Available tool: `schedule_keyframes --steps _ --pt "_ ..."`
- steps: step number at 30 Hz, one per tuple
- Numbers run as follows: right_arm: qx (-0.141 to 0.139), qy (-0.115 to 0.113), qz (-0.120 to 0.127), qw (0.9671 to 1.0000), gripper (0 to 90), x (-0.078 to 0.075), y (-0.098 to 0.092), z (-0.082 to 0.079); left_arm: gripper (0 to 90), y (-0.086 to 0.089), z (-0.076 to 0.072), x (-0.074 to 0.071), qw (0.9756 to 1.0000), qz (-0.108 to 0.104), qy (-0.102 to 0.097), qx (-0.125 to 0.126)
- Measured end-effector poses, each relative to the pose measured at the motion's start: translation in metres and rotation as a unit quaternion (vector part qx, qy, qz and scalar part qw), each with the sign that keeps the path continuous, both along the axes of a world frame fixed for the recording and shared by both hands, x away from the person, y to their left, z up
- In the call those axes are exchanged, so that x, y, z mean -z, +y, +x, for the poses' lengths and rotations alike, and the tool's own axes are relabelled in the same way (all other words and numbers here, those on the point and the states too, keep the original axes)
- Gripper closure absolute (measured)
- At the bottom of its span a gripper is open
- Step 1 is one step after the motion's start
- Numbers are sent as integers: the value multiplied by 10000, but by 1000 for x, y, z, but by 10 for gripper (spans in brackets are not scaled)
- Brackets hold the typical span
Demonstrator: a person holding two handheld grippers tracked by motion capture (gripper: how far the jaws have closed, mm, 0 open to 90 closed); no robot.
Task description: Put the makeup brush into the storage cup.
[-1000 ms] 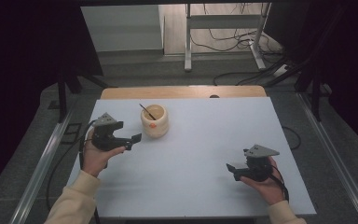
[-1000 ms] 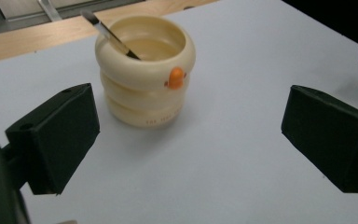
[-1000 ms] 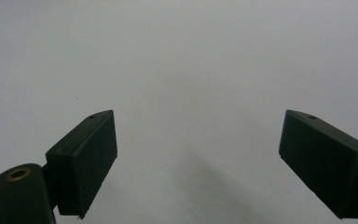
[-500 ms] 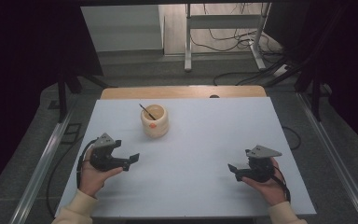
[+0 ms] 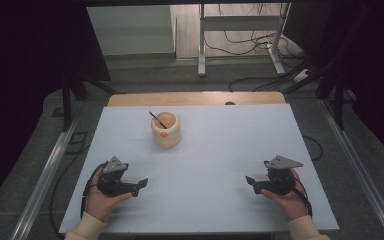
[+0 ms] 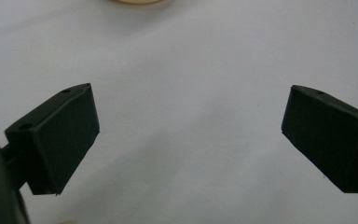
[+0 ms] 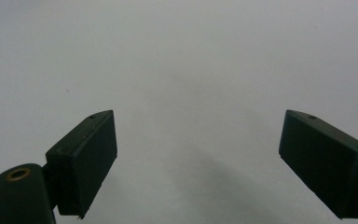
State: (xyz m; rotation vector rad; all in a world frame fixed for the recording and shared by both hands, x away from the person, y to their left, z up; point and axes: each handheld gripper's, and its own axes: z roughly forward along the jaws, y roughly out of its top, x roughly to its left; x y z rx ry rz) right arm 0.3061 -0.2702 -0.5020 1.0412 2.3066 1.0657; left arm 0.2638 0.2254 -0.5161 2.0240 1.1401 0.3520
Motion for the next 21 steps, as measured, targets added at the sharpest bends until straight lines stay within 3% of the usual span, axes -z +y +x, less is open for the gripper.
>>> schedule_keyframes --steps 11,21 --pt "-139 -24 142 9998 111 -1 0 -1 51 -3 -3 -5 9999 11 -151 0" --pt "-112 -64 185 9997 111 -3 -3 0 51 -3 -3 -6 9999 1 -137 16"
